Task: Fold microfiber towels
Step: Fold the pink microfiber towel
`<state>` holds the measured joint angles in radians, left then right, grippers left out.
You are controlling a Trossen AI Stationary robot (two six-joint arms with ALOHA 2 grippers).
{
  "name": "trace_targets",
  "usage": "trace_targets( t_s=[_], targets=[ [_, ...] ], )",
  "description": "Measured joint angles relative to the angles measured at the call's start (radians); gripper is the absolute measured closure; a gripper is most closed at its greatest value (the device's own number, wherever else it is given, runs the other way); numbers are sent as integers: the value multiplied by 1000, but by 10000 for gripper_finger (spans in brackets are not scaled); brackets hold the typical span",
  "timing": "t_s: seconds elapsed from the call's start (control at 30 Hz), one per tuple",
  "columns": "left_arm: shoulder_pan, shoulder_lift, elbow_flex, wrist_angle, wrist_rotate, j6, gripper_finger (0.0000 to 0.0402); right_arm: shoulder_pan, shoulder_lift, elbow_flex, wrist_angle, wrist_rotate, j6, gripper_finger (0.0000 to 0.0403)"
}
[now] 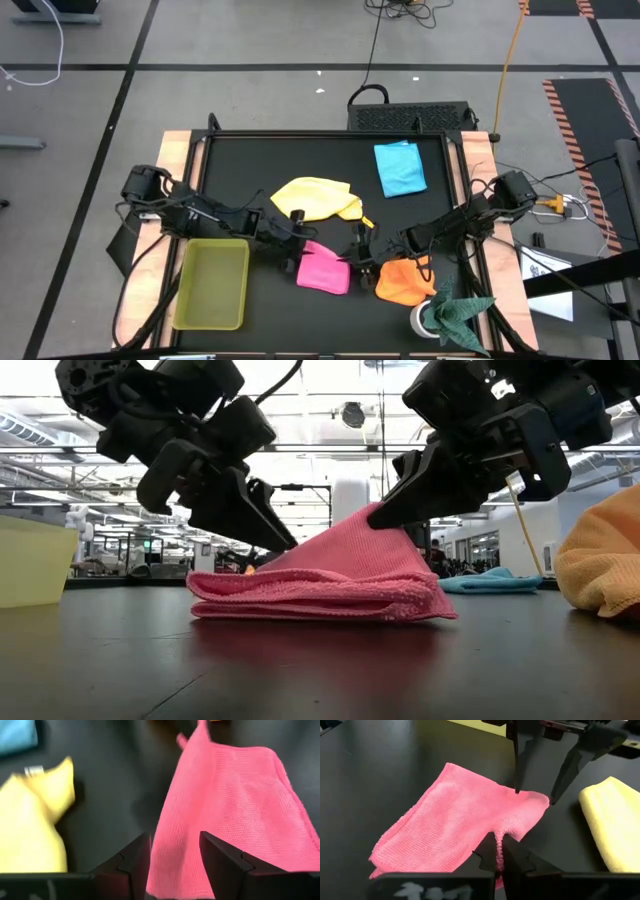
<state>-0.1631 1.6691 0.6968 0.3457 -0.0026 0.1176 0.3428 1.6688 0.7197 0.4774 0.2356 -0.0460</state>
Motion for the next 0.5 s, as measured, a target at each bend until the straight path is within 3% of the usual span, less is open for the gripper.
trace_targets(
  t_s=[0.2,0.5],
  targets=[
    [2,3,0,41,10,108,229,0,0,0,0,0,0,403],
    [44,85,0,25,16,106,229,0,0,0,-7,0,3,403]
  ],
)
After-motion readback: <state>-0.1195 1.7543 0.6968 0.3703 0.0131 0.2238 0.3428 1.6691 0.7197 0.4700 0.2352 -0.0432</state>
